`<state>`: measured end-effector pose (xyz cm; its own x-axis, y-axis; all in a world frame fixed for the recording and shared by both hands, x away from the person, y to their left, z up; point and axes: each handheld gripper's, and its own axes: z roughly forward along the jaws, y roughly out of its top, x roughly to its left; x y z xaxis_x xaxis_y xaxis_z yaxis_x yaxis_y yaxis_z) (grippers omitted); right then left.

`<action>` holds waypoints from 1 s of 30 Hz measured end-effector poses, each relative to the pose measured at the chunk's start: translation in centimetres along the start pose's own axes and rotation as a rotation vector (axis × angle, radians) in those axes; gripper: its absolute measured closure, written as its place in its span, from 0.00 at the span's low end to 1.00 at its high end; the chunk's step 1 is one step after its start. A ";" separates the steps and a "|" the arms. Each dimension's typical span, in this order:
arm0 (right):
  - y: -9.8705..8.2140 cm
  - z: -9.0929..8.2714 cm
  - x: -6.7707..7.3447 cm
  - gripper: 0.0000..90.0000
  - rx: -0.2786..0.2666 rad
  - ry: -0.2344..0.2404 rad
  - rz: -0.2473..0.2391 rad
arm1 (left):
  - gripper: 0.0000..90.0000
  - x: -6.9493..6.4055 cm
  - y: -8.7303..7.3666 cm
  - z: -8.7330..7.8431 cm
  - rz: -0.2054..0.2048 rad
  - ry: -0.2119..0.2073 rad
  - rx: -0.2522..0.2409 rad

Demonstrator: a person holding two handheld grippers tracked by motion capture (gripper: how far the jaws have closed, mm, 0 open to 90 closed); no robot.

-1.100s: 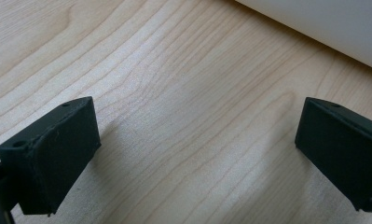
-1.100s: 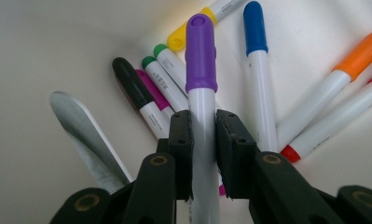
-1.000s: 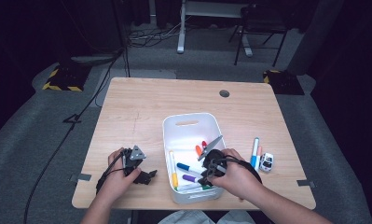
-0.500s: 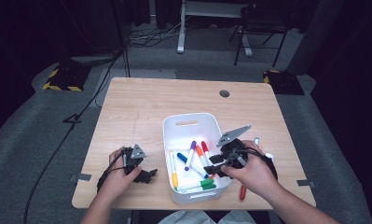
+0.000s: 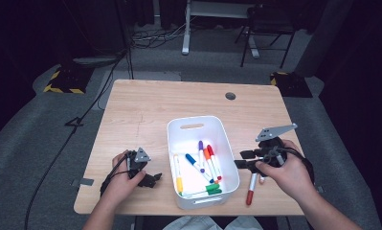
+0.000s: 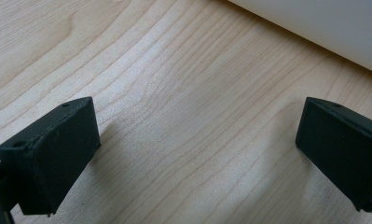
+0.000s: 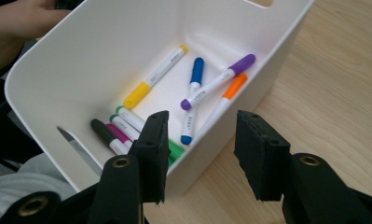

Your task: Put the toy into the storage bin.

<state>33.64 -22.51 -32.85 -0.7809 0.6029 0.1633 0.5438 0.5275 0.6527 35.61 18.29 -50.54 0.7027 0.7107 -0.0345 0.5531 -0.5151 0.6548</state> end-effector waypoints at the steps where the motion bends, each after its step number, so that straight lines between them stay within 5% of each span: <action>1: -0.6 -0.4 -0.6 0.62 -0.002 -0.014 0.017 | 0.00 0.0 0.0 0.0 -0.001 0.000 0.002; 9: -3.6 0.0 -2.7 0.62 0.031 -0.084 0.074 | 0.00 0.0 0.0 0.0 0.000 -0.001 0.000; 17: -7.4 2.5 -4.7 0.62 0.091 -0.083 0.150 | 0.00 0.0 0.0 0.0 0.000 0.000 0.000; 30: -10.0 5.6 -6.1 0.62 0.168 -0.100 0.178 | 0.00 0.0 0.0 0.0 0.000 0.001 0.000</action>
<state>34.67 -28.17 -44.52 -0.6390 0.7466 0.1852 0.7196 0.4952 0.4867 35.60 18.29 -50.54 0.7021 0.7113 -0.0341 0.5535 -0.5150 0.6545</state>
